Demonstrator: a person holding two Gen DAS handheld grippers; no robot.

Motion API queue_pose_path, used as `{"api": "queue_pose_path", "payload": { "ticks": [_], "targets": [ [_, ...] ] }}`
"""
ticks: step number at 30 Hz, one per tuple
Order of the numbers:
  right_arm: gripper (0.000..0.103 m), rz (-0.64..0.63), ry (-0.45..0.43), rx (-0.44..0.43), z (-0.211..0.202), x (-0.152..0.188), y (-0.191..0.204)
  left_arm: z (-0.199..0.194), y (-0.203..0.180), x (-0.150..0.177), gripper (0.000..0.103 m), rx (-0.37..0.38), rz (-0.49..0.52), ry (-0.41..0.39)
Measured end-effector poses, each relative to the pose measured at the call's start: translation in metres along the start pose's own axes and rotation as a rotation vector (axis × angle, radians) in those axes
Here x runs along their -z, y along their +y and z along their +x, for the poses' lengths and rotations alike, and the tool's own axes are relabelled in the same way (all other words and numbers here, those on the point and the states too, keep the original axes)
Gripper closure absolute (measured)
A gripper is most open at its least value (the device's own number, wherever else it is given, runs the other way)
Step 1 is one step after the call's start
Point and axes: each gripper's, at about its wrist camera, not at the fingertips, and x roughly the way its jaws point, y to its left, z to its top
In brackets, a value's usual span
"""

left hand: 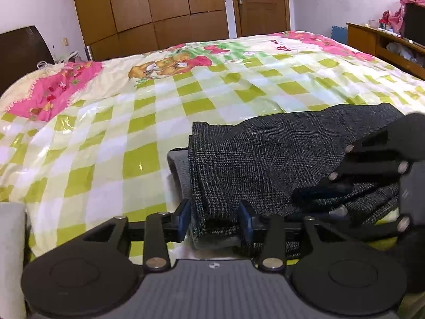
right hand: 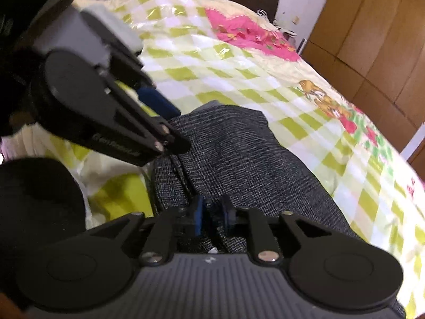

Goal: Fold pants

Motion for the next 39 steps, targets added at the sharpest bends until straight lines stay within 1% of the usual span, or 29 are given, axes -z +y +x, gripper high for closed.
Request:
{"api": "queue_pose_path", "payload": {
  "ticks": [2,3,5,6,7,8,9,12,13,15,16,17,19,20,21,23,24,27,29,30,31,32,34,35,37,38,39],
  "targets": [
    [0.081,-0.063,0.007,0.029,0.009,0.002,0.009,0.005,-0.002,-0.001,0.052,0.004,-0.003,0.014],
    [0.081,-0.1,0.004,0.043,0.012,0.002,0.014,0.006,-0.002,-0.001,0.056,0.009,0.003,0.014],
    [0.085,-0.148,-0.011,0.069,0.014,0.003,0.021,0.003,-0.002,-0.003,0.063,0.01,0.005,0.013],
    [0.088,-0.147,-0.009,0.075,0.015,0.003,0.021,0.0,0.0,-0.004,0.066,0.012,-0.001,0.008],
    [0.093,-0.126,-0.005,0.069,0.015,0.002,0.018,-0.004,0.002,-0.004,0.067,0.02,-0.01,0.002],
    [0.096,-0.104,-0.004,0.064,0.013,0.0,0.016,-0.009,0.004,-0.006,0.067,0.026,-0.018,-0.008],
    [0.097,-0.081,-0.008,0.06,0.009,-0.003,0.012,-0.014,0.005,-0.007,0.072,0.026,-0.018,-0.017],
    [0.097,-0.002,-0.038,0.048,-0.013,-0.014,0.001,-0.03,0.003,-0.011,0.072,0.034,-0.01,-0.036],
    [0.1,0.008,-0.054,0.048,-0.022,-0.018,-0.001,-0.032,0.002,-0.01,0.072,0.032,-0.006,-0.038],
    [0.1,0.036,-0.073,0.031,-0.032,-0.018,-0.002,-0.027,0.002,-0.007,0.072,0.023,-0.003,-0.025],
    [0.1,0.031,-0.07,0.029,-0.03,-0.016,0.0,-0.02,0.002,-0.005,0.072,0.014,-0.007,-0.011],
    [0.1,0.012,-0.06,0.035,-0.025,-0.011,0.005,-0.011,0.002,-0.001,0.071,-0.01,0.018,0.001],
    [0.098,-0.013,-0.018,0.021,-0.006,-0.003,0.01,-0.001,-0.002,0.005,0.069,-0.025,0.071,0.028],
    [0.097,-0.013,0.005,0.011,0.001,-0.001,0.012,-0.003,-0.003,0.007,0.069,-0.027,0.083,0.024],
    [0.094,-0.014,0.004,0.004,-0.002,0.0,0.014,-0.006,-0.003,0.006,0.069,-0.025,0.089,0.023],
    [0.093,-0.001,-0.025,-0.02,-0.016,0.002,0.01,-0.015,-0.001,0.004,0.069,-0.025,0.084,0.01],
    [0.089,0.021,-0.029,-0.017,-0.024,0.003,0.004,-0.021,-0.001,0.002,0.069,-0.03,0.081,-0.001],
    [0.085,0.18,-0.041,0.035,-0.054,0.013,-0.03,-0.04,-0.01,-0.006,0.069,-0.069,0.107,-0.066],
    [0.083,0.319,-0.028,0.111,-0.074,0.028,-0.063,-0.047,-0.021,-0.013,0.069,-0.059,0.129,-0.106],
    [0.078,0.384,-0.02,0.162,-0.082,0.038,-0.083,-0.047,-0.028,-0.017,0.069,-0.047,0.138,-0.118],
    [0.072,0.457,-0.009,0.221,-0.092,0.052,-0.104,-0.046,-0.036,-0.021,0.069,-0.019,0.148,-0.129],
    [0.069,0.511,0.004,0.262,-0.101,0.064,-0.119,-0.044,-0.042,-0.024,0.069,0.007,0.156,-0.137],
    [0.066,0.654,0.053,0.368,-0.117,0.097,-0.154,-0.033,-0.058,-0.03,0.069,0.066,0.154,-0.139],
    [0.066,0.723,0.075,0.402,-0.122,0.113,-0.169,-0.024,-0.067,-0.033,0.069,0.103,0.149,-0.136],
    [0.065,0.84,0.108,0.422,-0.126,0.144,-0.192,-0.008,-0.087,-0.037,0.069,0.164,0.153,-0.129],
    [0.065,0.895,0.116,0.411,-0.125,0.157,-0.202,-0.001,-0.096,-0.038,0.069,0.185,0.162,-0.128],
    [0.065,0.963,0.118,0.374,-0.124,0.171,-0.209,0.005,-0.106,-0.039,0.069,0.205,0.175,-0.125]
  ]
}}
